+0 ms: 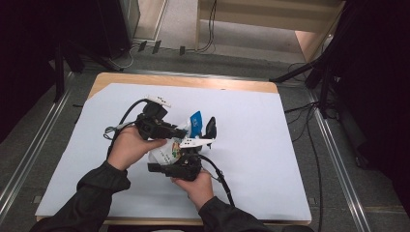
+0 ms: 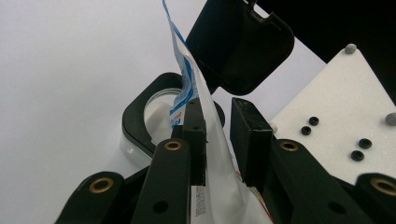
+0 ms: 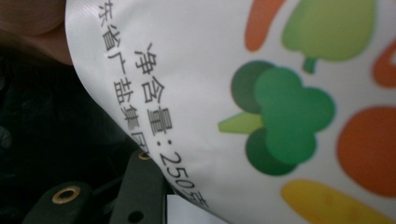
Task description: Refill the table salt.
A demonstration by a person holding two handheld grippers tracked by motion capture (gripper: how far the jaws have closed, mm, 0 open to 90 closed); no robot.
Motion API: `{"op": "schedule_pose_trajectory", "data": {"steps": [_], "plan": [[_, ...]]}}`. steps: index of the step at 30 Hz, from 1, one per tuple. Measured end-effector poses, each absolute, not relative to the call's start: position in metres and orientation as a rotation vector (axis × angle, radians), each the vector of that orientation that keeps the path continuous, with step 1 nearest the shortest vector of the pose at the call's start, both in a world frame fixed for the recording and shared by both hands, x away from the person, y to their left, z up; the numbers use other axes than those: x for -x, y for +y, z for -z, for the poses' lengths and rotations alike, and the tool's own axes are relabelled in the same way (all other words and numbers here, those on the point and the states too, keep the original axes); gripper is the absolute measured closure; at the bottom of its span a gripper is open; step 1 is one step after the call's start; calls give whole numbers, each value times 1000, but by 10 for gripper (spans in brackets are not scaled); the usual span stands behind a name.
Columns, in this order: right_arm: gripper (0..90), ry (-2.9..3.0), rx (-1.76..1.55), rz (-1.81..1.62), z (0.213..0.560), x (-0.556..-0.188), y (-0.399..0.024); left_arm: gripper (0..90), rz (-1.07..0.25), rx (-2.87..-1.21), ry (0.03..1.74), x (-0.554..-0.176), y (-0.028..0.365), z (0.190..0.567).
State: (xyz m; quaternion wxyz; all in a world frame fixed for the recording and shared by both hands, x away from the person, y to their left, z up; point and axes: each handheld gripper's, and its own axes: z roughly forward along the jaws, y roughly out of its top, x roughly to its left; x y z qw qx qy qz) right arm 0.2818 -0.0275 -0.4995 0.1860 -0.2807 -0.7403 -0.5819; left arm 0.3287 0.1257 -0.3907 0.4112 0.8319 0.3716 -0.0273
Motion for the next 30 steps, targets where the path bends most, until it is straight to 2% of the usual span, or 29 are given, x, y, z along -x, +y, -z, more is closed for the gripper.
{"op": "schedule_pose_trajectory", "data": {"steps": [16,30], "plan": [[622,-2096,793,1638,499,-281,-26,776,61,-2099,932,-330,126,391],[650,-2064,779,1649,497,-282,-26,768,55,-2095,936,-328,127,388]]}}
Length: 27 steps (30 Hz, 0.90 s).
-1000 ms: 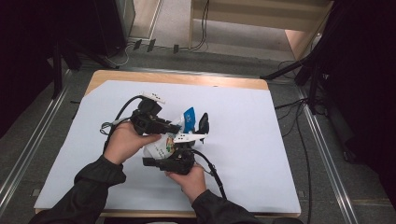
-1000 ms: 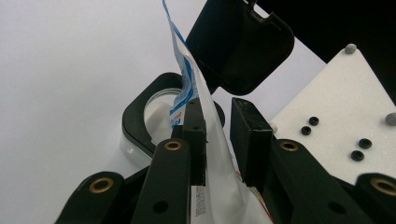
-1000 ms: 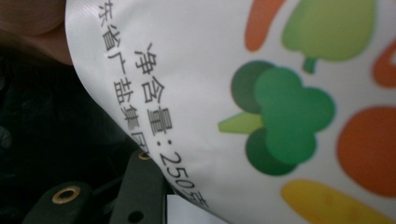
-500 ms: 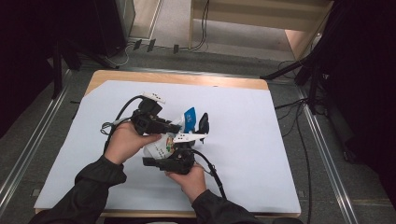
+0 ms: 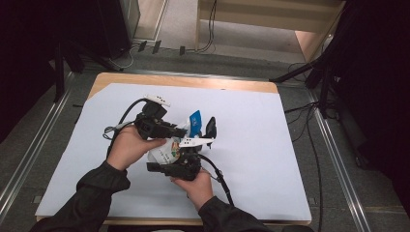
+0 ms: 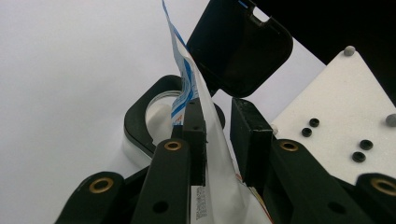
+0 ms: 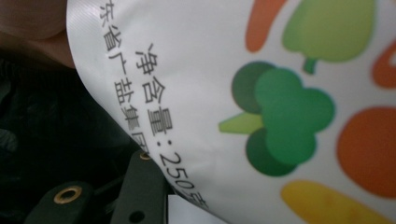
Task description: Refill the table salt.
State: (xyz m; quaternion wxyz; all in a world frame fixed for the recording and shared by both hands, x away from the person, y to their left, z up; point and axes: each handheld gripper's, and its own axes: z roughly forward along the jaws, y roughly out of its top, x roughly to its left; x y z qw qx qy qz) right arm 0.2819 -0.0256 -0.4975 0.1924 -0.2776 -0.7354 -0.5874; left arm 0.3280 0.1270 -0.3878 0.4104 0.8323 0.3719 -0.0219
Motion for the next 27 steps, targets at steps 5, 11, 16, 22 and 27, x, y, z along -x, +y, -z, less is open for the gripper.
{"op": "schedule_pose_trajectory", "data": {"steps": [5,11,16,22,27], "plan": [[650,-2050,777,1648,497,-283,-25,760,58,-2088,939,-329,128,388],[651,-2048,772,1645,497,-283,-24,762,61,-2087,939,-329,129,388],[651,-2049,773,1643,497,-283,-24,761,65,-2085,939,-329,129,388],[651,-2054,770,1642,497,-283,-24,760,62,-2087,938,-329,129,388],[637,-2091,764,1641,497,-283,-25,777,49,-2090,941,-329,128,389]]}}
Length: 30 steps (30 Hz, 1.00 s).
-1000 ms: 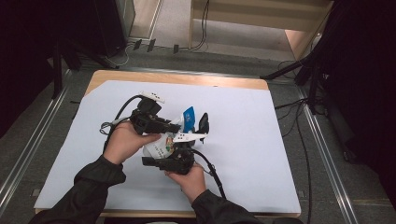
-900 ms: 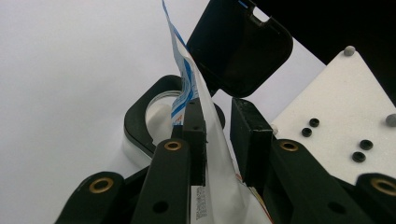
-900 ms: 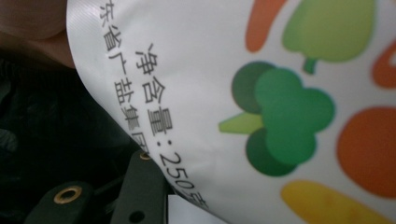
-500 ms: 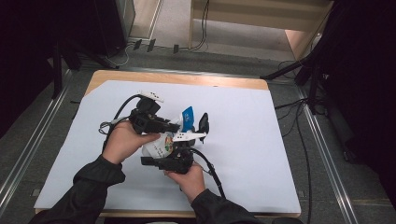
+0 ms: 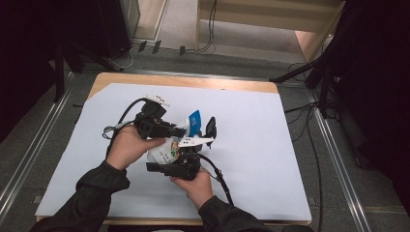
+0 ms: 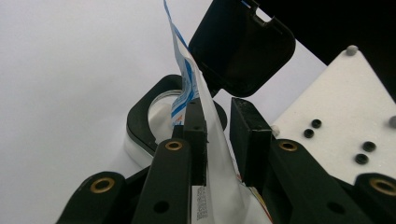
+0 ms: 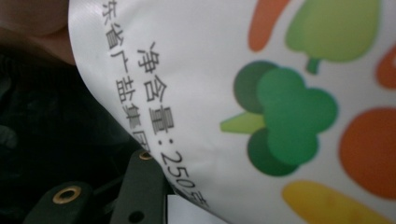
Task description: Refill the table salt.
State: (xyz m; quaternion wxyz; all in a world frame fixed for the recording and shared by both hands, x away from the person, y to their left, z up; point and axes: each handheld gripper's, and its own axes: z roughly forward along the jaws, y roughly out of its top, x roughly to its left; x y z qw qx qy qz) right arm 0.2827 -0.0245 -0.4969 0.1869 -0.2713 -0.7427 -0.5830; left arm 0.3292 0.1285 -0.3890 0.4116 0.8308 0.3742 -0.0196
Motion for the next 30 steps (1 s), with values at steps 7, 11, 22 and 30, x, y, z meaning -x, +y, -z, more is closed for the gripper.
{"op": "schedule_pose_trajectory", "data": {"steps": [7,11,22,30], "plan": [[610,-2140,741,1645,496,-281,-24,783,39,-2102,939,-329,128,389],[602,-2151,732,1644,496,-281,-25,785,31,-2105,943,-328,127,389],[581,-2202,687,1652,496,-280,-24,788,29,-2117,949,-328,125,390],[567,-2266,662,1644,496,-278,-22,793,37,-2116,954,-328,124,390]]}}
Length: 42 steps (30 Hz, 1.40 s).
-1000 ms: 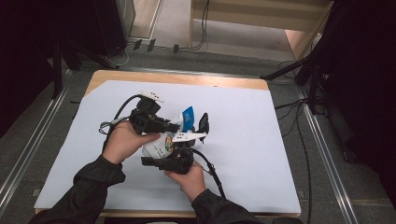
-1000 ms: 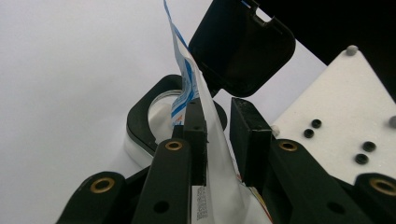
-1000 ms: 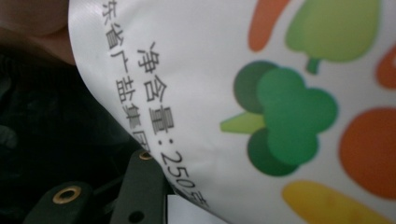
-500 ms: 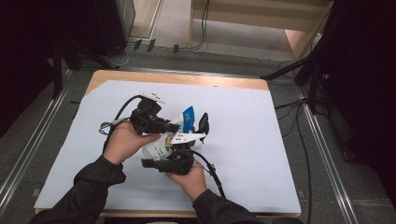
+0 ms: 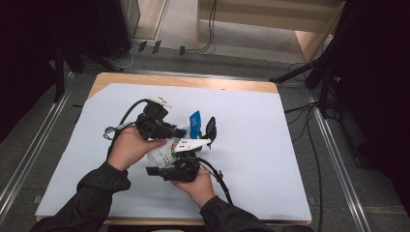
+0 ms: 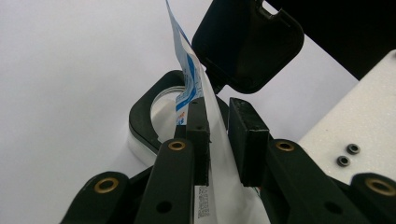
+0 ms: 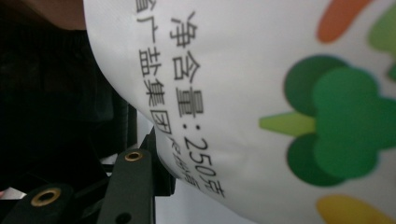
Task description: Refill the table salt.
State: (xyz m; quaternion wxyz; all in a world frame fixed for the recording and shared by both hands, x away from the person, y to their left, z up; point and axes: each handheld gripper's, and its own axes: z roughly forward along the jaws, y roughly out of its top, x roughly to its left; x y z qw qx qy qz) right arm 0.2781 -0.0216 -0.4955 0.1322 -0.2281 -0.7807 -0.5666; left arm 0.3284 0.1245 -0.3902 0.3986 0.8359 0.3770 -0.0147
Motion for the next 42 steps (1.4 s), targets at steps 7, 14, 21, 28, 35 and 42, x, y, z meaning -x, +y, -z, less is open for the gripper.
{"op": "schedule_pose_trajectory", "data": {"steps": [7,14,21,28,35,42], "plan": [[625,-2263,686,1636,495,-278,-21,793,32,-2120,957,-327,124,390],[662,-2216,706,1634,494,-279,-22,789,31,-2113,964,-327,124,387],[668,-2180,704,1640,494,-280,-21,783,31,-2100,965,-326,127,385],[670,-2154,704,1632,494,-281,-21,777,27,-2097,970,-326,128,384],[671,-2126,712,1626,494,-282,-21,774,19,-2096,974,-327,129,384],[671,-2110,702,1628,494,-283,-20,759,14,-2096,967,-326,130,383]]}}
